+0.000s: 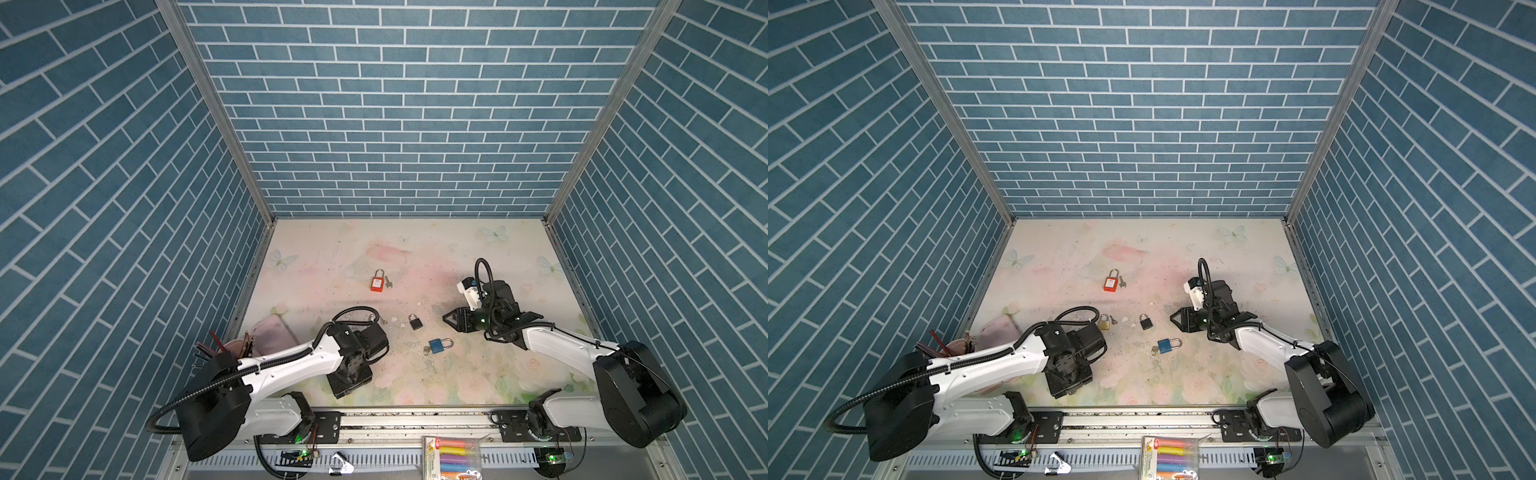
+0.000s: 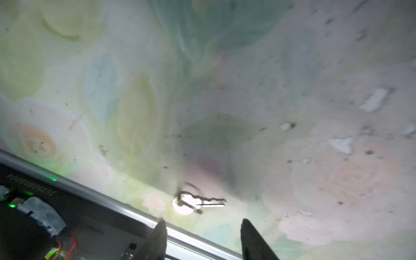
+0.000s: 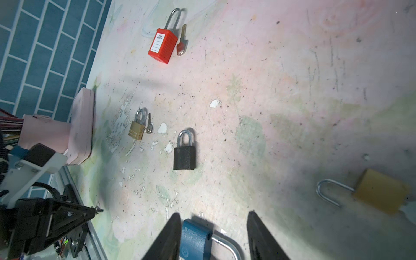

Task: Lock with the key

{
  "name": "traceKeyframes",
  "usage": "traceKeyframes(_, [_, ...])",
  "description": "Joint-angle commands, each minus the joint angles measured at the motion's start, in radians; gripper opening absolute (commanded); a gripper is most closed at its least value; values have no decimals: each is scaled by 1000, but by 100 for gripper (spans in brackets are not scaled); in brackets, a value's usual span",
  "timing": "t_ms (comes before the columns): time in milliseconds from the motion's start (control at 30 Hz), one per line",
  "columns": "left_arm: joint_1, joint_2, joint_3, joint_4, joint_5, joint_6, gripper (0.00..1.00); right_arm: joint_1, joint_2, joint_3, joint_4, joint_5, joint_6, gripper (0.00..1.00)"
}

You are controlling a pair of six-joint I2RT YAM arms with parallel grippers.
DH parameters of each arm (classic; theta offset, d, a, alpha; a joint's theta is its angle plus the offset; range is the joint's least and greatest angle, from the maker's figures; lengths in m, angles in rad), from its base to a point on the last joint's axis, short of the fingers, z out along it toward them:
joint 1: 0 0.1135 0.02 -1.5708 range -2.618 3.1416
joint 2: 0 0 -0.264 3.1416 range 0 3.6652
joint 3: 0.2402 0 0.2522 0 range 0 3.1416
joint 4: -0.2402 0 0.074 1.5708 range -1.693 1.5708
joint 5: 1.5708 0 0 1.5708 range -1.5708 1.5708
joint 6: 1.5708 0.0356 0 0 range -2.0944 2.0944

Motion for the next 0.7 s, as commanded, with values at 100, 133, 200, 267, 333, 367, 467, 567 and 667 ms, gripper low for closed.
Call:
traceKeyframes(100, [-17,7,-37,16,-62,88,52,19,19,16,32,-36,-13,48])
traceKeyframes(133, [-19,9,-34,17,-75,116,52,20,22,18,34,-35,-13,48])
traceKeyframes(200, [-20,11,-28,30,-92,175,52,23,28,23,37,-27,-13,48])
traceKeyframes(267, [-19,12,-27,53,-96,221,52,25,34,28,39,-20,-15,48])
traceKeyframes(333, [-19,21,-29,62,-96,256,52,27,43,34,38,-12,-16,48])
traceKeyframes(367, [-20,28,-30,64,-94,268,51,27,47,37,36,-9,-16,48])
traceKeyframes(467, [-19,47,-36,78,-90,314,48,30,60,41,34,-3,-18,48])
traceKeyframes(567, [-19,50,-41,95,-85,365,47,33,75,47,34,4,-19,48])
traceKeyframes(667, [-19,38,-56,106,-79,397,42,36,87,56,31,11,-20,48])
